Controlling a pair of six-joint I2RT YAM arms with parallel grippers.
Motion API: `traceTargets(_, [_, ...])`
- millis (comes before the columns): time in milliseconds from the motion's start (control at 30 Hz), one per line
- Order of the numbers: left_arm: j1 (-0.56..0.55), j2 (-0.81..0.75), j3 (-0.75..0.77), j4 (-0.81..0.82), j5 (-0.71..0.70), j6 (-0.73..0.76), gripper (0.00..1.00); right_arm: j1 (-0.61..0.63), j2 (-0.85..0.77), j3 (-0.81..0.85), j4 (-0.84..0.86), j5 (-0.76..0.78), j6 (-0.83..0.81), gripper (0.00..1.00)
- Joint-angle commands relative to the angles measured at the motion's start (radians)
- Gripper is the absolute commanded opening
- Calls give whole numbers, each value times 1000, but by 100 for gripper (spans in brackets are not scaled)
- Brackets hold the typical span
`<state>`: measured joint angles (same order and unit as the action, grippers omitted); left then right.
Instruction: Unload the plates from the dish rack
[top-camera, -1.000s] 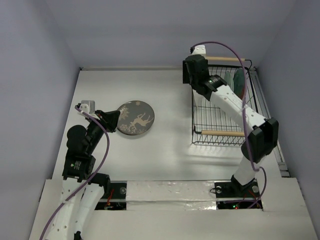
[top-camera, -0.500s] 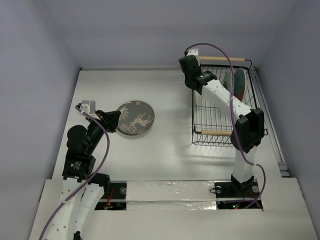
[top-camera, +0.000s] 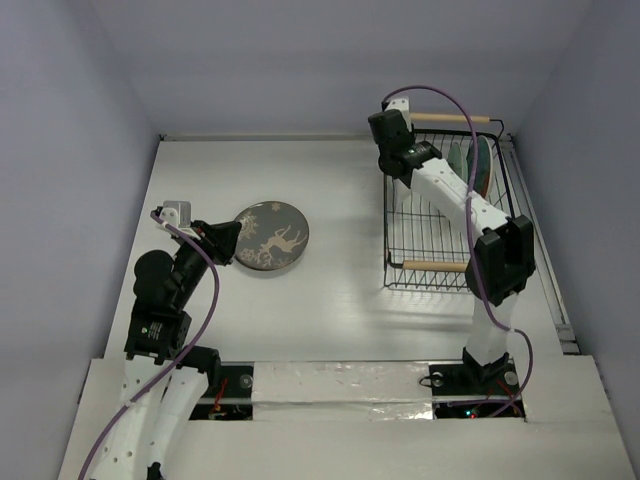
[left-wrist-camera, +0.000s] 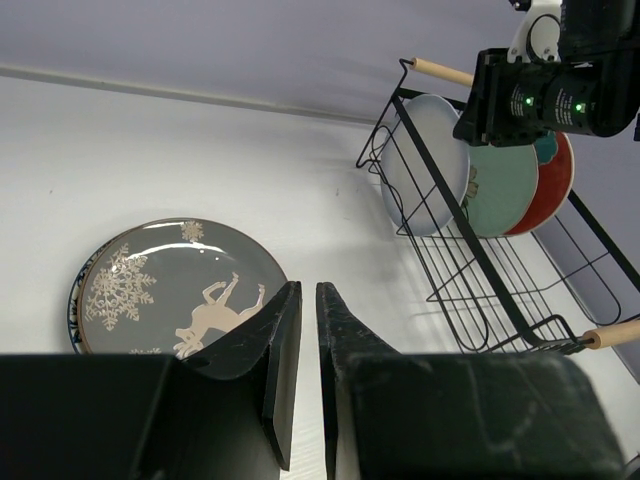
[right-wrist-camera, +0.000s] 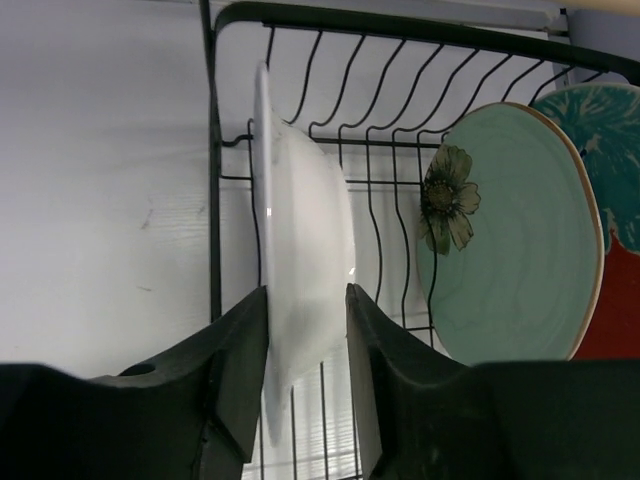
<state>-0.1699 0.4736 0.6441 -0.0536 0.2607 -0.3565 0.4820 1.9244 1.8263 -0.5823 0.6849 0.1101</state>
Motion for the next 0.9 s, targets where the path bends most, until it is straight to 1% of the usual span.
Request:
traceTargets(0, [-5, -10, 42, 34, 3, 7, 9, -26, -27, -21, 15, 21, -1, 43])
traceTargets(100, [-5, -12, 40, 32, 3, 8, 10, -26, -13, -33, 25, 4, 0, 42])
traceTargets(167, [-5, -13, 42, 32, 2, 7, 10, -26, -1, -35, 30, -2, 0, 39])
traceTargets(233, [-5, -13, 42, 32, 2, 8, 10, -26, 8, -36, 32, 4, -3, 31])
traceTargets(300, [-5, -15, 40, 32, 0, 7, 10, -26, 12, -35, 33, 11, -9, 18])
traceTargets(333, [-5, -15, 40, 32, 0, 7, 10, -26, 8, -32, 36, 13, -12, 14])
traceTargets(367, [-5, -15, 40, 32, 2, 7, 10, -26, 5, -32, 38, 13, -16, 7])
traceTargets(433, [-5, -13, 40, 34, 2, 7, 10, -26, -13, -25, 39, 13, -24, 0])
traceTargets(600, [-5, -20, 40, 32, 0, 5, 10, -26, -50, 1, 36, 47, -62, 0])
traceTargets(767, [-5, -23, 40, 32, 2, 5, 10, -26, -137, 21, 35, 74, -81, 0])
traceTargets(867, [-5, -26, 40, 34, 0, 5, 11, -26, -191, 48, 39, 59, -82, 0])
